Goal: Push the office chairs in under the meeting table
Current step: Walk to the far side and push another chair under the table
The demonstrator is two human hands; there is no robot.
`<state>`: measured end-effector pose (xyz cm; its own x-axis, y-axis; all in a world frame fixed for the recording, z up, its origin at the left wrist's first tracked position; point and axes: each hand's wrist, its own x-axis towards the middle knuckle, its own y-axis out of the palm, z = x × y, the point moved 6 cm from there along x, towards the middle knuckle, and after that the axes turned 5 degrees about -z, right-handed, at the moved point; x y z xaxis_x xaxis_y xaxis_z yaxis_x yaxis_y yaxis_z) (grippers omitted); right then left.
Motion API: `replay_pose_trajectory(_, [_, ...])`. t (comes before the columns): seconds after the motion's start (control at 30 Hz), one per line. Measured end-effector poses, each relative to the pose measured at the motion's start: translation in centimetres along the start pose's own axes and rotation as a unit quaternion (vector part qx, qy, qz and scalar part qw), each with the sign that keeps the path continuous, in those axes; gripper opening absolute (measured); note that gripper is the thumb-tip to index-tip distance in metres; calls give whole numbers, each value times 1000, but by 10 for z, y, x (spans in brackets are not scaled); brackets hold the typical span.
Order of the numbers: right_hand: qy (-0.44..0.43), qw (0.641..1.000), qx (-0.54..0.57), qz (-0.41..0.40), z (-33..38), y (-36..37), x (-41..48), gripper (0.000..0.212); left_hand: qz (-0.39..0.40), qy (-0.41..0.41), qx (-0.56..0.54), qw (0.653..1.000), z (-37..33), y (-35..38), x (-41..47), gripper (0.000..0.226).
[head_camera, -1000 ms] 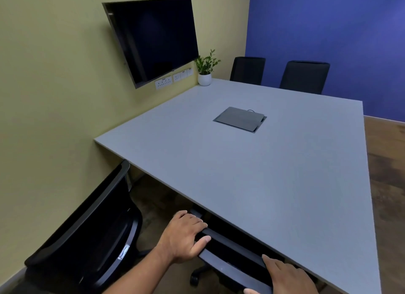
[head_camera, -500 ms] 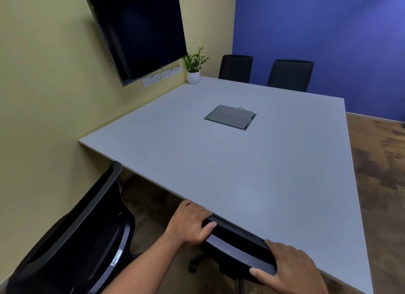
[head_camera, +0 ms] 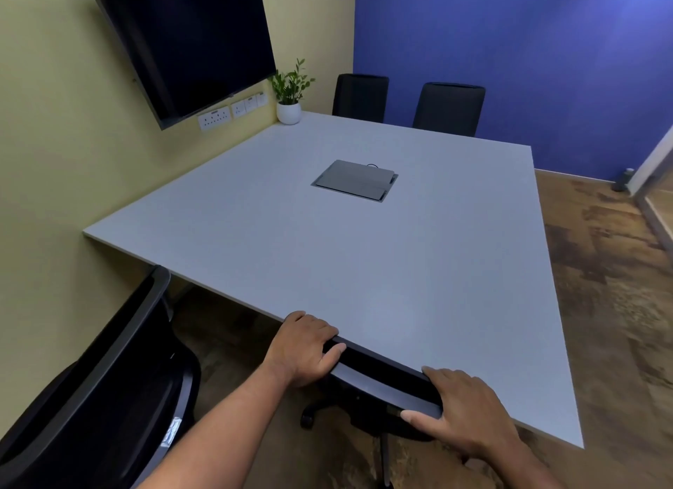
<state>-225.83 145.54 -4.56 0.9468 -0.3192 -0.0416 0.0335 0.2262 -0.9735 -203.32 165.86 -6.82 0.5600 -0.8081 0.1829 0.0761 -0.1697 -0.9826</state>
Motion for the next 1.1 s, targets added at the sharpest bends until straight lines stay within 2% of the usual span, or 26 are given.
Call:
replay_pose_trajectory(0.4, [-8,1000,-8,14,4,-2,-3,95,13,-3,14,1000,-3,-8,-2,65])
replay_pose_trajectory(0.67, [-33,997,-4,72,7,0,7,104,52,-13,19,998,-7,-11,-6,74])
replay_pose_trajectory(0.77, [-36,995,19,90,10,-2,27,108,64,-45,-4,997,-4,-16,-7,84])
replay_pose_trajectory(0.9, [-30,993,41,104,16,6,67,130,85,-63,-8,994,8,-20,-4,106])
replay_pose_trajectory(1.03, [-58,992,52,97,36,13,110,119,74,-93,13,993,34,-29,-8,105])
replay_pose_trajectory(1.1, [-80,992,56,86,51,15,133,125,54,-127,19,990,49,-39,-14,101])
